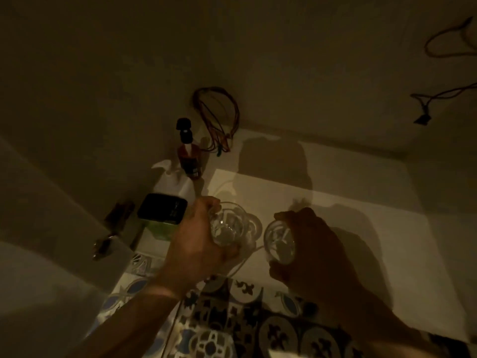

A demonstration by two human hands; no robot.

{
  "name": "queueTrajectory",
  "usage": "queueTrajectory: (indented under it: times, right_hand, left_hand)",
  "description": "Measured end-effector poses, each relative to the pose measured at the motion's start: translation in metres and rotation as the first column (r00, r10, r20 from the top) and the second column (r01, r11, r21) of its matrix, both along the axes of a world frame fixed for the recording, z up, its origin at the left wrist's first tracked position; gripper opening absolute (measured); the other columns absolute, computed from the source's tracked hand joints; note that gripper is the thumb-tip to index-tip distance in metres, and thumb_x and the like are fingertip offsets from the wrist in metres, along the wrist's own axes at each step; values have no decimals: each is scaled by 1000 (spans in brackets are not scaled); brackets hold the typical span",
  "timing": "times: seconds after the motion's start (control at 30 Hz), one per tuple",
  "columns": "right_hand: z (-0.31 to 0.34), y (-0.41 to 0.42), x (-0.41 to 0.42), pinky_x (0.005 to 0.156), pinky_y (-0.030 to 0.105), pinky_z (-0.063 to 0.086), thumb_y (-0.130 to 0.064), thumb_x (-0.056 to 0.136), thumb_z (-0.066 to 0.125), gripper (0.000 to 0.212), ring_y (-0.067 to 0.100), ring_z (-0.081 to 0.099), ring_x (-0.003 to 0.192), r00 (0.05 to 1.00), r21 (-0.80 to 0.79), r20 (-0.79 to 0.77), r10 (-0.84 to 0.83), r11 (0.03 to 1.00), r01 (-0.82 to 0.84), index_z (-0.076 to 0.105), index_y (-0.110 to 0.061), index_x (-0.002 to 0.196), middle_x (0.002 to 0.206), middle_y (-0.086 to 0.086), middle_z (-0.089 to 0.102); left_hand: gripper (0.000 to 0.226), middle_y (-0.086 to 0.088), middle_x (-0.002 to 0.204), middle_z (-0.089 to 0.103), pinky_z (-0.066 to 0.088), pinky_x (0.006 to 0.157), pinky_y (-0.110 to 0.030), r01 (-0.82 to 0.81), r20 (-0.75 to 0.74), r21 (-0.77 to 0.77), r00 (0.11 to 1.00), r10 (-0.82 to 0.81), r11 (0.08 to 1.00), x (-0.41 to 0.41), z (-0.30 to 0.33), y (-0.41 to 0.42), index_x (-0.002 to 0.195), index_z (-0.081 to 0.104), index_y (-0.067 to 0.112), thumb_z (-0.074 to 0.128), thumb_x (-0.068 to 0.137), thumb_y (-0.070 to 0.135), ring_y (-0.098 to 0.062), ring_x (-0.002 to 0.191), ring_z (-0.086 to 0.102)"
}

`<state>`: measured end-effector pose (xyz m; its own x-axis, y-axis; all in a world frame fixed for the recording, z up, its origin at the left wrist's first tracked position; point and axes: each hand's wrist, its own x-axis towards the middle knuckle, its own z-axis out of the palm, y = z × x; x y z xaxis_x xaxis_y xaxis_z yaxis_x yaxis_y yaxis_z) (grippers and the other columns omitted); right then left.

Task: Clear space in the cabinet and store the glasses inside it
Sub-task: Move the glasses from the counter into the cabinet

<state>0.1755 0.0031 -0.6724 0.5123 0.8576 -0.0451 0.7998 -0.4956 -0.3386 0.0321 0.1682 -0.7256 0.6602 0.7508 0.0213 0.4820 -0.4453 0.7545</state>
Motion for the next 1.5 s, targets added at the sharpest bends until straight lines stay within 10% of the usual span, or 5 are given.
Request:
queueTrajectory:
  times: [0.27, 0.53, 0.73, 1.5]
  right_hand:
    - [-58, 17, 12, 91, 21, 43, -53, 69, 72, 89, 10, 38, 114, 999, 2, -24, 27, 1000, -27, 27, -26, 141, 127, -10, 36]
    - [-74, 39, 19, 106, 33, 40, -51, 73, 70, 92, 21, 35, 127, 998, -43, -27, 56, 997, -58, 25, -22, 147, 144, -3, 29]
    - [-78, 40, 21, 104, 32, 42, -48, 73, 71, 88, 21, 36, 125, 999, -23, -21, 37, 999, -37, 28, -22, 145, 142, -3, 31]
    - [-84, 41, 19, 104, 28, 42, -38, 81, 69, 85, 19, 32, 128, 998, -9, -1, 66, 998, -66, 24, -19, 149, 147, -3, 25]
  left_hand:
    - [95, 13, 118, 58, 54, 82, -30, 58, 26, 78, 998, -60, 995, 83, -46, 42, 129, 41, 29, 90, 50, 50, -11, 102, 61]
    - [86, 17, 103, 54, 38, 63, -14, 88, 68, 101, 993, -95, 991, 147, -63, 68, 121, 43, 28, 93, 52, 43, -8, 92, 56]
    - [91, 9, 115, 60, 51, 78, -28, 137, 47, 120, 988, -144, 983, 164, -75, 70, 125, 42, 20, 92, 54, 47, -12, 101, 61]
    - [87, 18, 102, 56, 44, 64, -17, 184, 25, 40, 982, -185, 982, 167, -94, 66, 110, 36, 36, 83, 42, 61, -1, 86, 58]
